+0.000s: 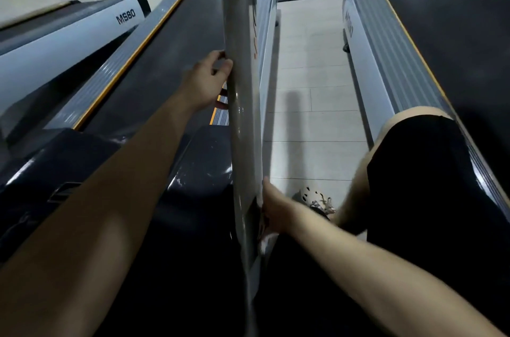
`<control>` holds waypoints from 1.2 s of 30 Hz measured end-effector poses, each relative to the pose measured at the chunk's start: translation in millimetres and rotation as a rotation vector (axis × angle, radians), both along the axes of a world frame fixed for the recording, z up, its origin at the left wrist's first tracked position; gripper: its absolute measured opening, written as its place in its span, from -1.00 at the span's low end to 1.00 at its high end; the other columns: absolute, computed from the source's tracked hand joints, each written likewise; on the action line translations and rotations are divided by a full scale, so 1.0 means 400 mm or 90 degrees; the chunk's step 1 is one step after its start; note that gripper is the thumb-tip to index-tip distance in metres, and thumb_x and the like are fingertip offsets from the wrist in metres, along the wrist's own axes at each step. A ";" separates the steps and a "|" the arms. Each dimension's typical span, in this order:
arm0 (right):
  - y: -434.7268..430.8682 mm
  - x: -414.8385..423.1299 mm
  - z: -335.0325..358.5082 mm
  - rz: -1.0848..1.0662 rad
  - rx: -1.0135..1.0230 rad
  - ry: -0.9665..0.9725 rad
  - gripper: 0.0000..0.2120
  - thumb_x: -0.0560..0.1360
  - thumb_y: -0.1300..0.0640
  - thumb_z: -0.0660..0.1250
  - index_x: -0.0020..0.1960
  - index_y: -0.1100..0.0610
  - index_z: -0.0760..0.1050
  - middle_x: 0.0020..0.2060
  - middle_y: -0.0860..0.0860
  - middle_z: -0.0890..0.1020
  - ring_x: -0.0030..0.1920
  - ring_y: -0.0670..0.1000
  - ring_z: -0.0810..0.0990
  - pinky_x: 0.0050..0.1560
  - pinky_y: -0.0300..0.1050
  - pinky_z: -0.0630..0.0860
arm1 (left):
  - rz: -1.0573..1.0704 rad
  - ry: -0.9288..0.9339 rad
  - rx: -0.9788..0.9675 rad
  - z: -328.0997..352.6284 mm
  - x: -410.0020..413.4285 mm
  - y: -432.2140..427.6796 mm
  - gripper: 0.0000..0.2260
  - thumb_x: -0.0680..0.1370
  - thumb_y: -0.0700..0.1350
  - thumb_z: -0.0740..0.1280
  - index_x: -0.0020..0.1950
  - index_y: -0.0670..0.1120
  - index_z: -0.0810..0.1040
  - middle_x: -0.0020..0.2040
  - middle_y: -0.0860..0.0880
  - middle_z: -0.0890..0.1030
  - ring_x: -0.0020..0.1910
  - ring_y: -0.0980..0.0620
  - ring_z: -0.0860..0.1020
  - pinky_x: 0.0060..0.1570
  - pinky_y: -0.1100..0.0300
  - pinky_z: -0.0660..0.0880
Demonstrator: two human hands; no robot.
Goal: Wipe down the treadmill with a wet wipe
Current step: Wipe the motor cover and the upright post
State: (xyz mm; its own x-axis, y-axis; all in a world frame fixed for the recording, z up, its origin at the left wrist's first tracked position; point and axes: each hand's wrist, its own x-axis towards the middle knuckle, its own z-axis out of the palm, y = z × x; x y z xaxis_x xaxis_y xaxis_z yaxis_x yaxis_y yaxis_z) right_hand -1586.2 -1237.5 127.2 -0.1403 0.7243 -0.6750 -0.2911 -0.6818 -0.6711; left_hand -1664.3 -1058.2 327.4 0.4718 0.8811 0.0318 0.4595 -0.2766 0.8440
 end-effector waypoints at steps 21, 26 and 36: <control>0.095 0.026 0.104 -0.095 0.791 -0.799 -0.67 0.73 0.16 0.24 0.43 0.28 0.52 0.44 0.20 0.52 0.65 0.20 0.21 0.71 0.10 0.04 | 0.019 0.071 0.087 -0.010 0.007 0.020 -0.68 0.78 0.05 0.17 0.50 -0.03 0.46 0.23 -0.06 0.61 -0.01 -0.05 0.68 -0.30 0.28 0.60; -0.004 0.035 -0.064 0.324 1.085 -0.862 -0.69 0.65 0.21 0.31 0.33 0.32 0.60 0.40 0.24 0.59 0.58 0.25 0.38 0.71 0.19 0.01 | 0.015 0.039 0.009 0.006 0.012 0.003 -0.67 0.80 -0.01 0.15 0.54 -0.07 0.40 0.27 -0.18 0.56 -0.12 -0.05 0.65 -0.44 0.14 0.65; 0.147 0.124 0.148 0.201 1.049 -0.995 -0.65 0.63 0.23 0.30 0.39 0.24 0.60 0.49 0.17 0.53 0.65 0.19 0.27 0.68 0.23 0.12 | 0.016 0.103 0.115 0.013 -0.003 0.001 -0.65 0.77 0.08 0.21 0.51 0.00 0.50 0.25 -0.11 0.68 0.11 -0.08 0.69 0.12 -0.02 0.66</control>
